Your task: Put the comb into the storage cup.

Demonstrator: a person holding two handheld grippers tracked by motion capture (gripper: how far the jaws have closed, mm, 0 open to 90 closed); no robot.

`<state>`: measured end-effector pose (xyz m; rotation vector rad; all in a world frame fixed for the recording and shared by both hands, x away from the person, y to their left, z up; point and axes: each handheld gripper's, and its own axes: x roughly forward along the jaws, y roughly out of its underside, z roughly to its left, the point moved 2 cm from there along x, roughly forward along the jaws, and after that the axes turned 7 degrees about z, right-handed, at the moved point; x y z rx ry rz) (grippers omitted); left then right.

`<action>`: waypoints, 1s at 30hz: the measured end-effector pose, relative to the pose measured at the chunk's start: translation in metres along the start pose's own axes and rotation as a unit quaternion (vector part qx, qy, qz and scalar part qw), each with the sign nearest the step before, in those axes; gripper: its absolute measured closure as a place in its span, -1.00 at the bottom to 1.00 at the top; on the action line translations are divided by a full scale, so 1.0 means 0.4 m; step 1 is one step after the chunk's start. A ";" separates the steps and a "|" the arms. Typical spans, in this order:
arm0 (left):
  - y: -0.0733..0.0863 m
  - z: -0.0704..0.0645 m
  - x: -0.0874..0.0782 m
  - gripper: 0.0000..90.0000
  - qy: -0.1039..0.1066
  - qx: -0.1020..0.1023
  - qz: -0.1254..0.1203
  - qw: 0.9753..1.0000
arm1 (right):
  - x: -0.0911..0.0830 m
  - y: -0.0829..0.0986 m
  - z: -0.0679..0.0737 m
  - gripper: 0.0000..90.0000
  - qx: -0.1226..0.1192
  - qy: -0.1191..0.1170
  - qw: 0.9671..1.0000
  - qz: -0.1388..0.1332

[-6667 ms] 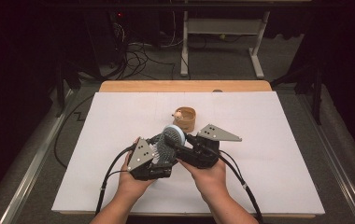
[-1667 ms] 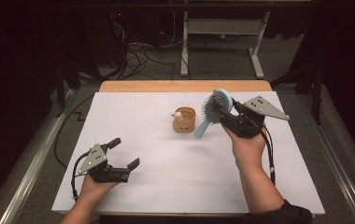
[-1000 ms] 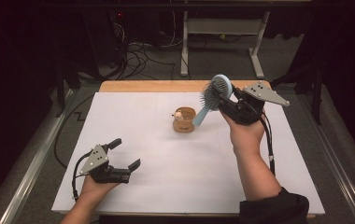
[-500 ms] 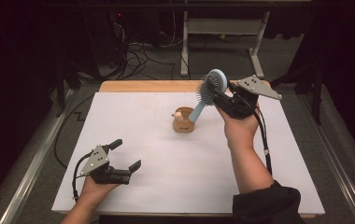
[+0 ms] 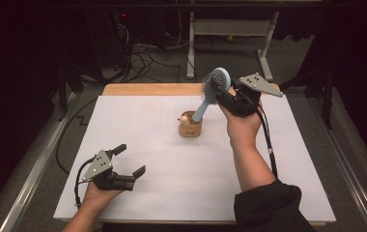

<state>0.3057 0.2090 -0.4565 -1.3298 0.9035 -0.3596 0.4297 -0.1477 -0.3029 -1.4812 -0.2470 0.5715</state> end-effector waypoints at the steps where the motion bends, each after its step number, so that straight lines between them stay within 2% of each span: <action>1: 0.000 0.000 -0.001 -1.00 0.000 -0.002 -0.001 1.000 | 0.003 0.000 0.000 0.27 0.000 0.001 1.000 0.000; 6: -0.002 0.000 -0.006 -1.00 0.000 -0.001 -0.004 1.000 | 0.018 -0.001 0.001 0.27 -0.003 0.007 1.000 0.002; 9: -0.002 0.006 -0.010 -1.00 -0.002 -0.008 -0.009 1.000 | 0.026 0.001 0.003 0.27 -0.001 0.007 1.000 0.005; 17: 0.001 0.000 -0.003 -1.00 0.000 -0.002 0.000 1.000 | 0.056 0.019 0.005 0.27 -0.003 0.010 1.000 0.013; 30: 0.002 0.001 -0.004 -1.00 0.001 -0.006 -0.002 1.000 | 0.097 0.048 0.015 0.27 0.002 0.007 1.000 0.023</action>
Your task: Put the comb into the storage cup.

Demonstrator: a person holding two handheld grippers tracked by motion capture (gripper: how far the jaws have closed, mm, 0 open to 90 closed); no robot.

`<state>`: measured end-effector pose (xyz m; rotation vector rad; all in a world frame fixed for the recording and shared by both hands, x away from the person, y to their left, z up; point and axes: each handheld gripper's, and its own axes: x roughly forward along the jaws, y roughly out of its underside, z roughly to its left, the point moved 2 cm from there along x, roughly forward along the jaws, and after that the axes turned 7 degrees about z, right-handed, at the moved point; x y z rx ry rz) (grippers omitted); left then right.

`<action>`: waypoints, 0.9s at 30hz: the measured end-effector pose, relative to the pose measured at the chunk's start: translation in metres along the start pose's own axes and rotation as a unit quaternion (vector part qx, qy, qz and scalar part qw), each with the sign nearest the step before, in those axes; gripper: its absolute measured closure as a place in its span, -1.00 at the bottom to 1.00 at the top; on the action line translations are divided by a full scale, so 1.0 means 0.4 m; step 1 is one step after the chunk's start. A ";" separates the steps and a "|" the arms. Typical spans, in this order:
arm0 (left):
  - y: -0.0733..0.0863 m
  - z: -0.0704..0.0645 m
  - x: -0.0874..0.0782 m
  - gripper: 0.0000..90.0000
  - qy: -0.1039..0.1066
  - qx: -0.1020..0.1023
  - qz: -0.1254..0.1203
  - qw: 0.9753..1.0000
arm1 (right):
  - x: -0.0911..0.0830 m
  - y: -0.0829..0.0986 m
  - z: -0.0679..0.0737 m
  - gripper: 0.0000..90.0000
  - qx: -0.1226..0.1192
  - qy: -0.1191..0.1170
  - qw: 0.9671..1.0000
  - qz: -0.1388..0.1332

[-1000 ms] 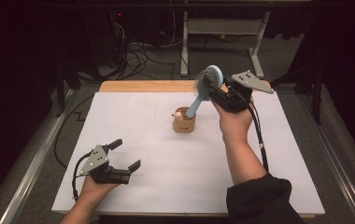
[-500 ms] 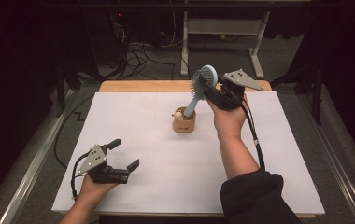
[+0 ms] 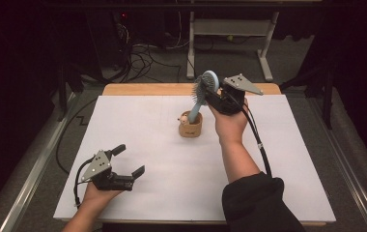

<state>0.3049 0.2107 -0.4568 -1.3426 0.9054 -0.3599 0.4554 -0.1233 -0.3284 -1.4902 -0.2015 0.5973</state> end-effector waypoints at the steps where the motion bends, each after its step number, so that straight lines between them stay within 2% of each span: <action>1: 0.000 0.000 0.000 -1.00 0.000 0.001 0.000 1.000 | 0.004 0.003 0.002 0.27 0.000 -0.002 1.000 0.001; 15: 0.000 0.001 0.000 -1.00 0.002 -0.003 -0.002 1.000 | 0.048 0.040 0.018 0.27 0.004 -0.004 1.000 0.013; 27: 0.001 -0.001 0.001 -1.00 0.002 -0.003 0.000 1.000 | 0.059 0.049 0.018 0.26 0.003 -0.006 1.000 0.015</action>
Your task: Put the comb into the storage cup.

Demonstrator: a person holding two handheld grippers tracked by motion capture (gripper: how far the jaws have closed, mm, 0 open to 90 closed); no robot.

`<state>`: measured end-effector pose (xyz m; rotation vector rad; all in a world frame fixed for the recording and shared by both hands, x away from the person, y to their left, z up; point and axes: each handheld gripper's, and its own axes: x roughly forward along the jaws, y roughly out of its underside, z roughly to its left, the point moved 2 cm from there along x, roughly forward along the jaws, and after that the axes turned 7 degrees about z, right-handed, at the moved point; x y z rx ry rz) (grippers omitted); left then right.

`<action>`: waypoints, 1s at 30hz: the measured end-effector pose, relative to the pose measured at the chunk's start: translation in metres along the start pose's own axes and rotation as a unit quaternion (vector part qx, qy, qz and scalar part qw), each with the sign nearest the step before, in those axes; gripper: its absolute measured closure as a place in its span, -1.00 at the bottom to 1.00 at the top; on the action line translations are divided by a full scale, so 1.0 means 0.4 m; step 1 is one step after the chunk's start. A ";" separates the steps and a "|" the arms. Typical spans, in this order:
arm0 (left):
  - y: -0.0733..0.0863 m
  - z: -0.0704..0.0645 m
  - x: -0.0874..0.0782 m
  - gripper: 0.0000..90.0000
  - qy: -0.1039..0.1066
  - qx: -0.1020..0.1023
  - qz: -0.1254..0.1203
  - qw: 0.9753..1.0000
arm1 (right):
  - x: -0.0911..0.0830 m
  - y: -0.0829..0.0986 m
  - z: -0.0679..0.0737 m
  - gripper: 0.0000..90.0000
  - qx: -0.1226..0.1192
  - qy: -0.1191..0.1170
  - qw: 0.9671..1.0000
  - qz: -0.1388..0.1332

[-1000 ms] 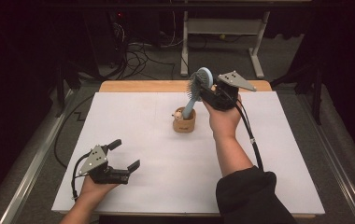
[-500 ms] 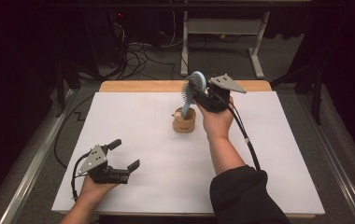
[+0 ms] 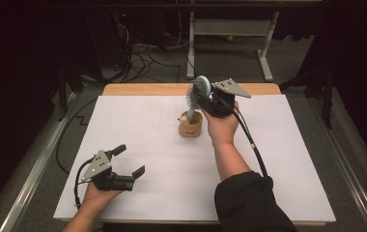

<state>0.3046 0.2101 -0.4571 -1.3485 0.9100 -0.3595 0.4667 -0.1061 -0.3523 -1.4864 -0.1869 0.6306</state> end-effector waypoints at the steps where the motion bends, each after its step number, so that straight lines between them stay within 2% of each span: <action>1: 0.000 0.000 0.000 -1.00 0.000 0.000 0.000 1.000 | 0.001 0.001 -0.001 0.26 0.001 0.000 1.000 0.000; 14: 0.001 0.002 0.000 -1.00 -0.005 -0.005 -0.001 1.000 | 0.008 0.010 -0.007 0.26 0.009 0.000 1.000 0.002; 30: 0.002 0.003 0.001 -1.00 -0.006 -0.003 0.001 1.000 | 0.015 0.024 -0.005 0.25 0.006 0.004 1.000 0.004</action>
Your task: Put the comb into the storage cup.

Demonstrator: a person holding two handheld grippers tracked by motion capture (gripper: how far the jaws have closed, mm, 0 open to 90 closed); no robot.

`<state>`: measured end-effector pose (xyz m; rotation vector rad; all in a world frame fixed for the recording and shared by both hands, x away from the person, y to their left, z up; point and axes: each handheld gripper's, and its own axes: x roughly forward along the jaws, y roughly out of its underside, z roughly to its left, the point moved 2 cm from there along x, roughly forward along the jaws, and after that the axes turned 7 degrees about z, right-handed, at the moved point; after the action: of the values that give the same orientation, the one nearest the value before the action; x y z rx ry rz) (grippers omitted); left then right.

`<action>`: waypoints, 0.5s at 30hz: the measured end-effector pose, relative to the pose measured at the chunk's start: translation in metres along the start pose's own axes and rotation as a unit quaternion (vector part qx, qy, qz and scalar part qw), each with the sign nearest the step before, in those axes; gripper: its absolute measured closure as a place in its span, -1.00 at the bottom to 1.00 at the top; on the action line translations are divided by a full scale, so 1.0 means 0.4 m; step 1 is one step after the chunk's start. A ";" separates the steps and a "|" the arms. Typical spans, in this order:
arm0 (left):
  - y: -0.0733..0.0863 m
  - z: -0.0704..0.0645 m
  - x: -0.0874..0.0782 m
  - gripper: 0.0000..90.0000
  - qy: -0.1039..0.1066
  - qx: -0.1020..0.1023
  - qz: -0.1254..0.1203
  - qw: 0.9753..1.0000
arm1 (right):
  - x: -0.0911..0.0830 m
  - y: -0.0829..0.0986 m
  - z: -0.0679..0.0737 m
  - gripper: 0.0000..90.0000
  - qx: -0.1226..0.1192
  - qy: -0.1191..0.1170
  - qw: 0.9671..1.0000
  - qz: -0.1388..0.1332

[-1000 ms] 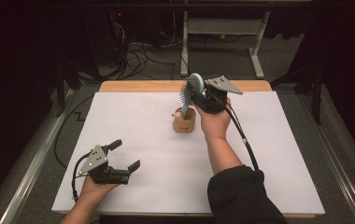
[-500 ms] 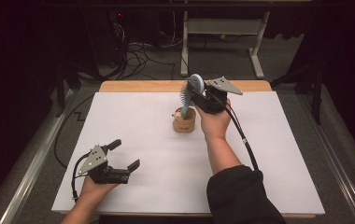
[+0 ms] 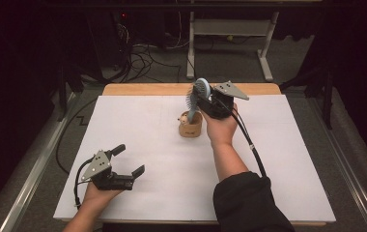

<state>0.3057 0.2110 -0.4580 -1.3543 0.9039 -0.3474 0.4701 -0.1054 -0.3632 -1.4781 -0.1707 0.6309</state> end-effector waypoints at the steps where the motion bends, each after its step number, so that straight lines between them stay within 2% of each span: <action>1: 0.000 0.000 0.000 -1.00 0.000 -0.001 0.000 1.000 | 0.000 0.000 0.000 0.25 0.001 0.000 1.000 -0.001; 10: 0.000 0.001 0.000 -1.00 -0.002 -0.002 0.001 1.000 | 0.002 0.001 0.004 0.19 -0.003 -0.002 1.000 -0.001; 15: 0.000 0.000 0.001 -1.00 -0.001 -0.001 0.003 1.000 | 0.001 -0.001 -0.008 0.17 0.007 -0.003 1.000 0.005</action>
<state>0.3061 0.2108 -0.4582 -1.3534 0.9064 -0.3414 0.4720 -0.1078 -0.3633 -1.4655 -0.1635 0.6428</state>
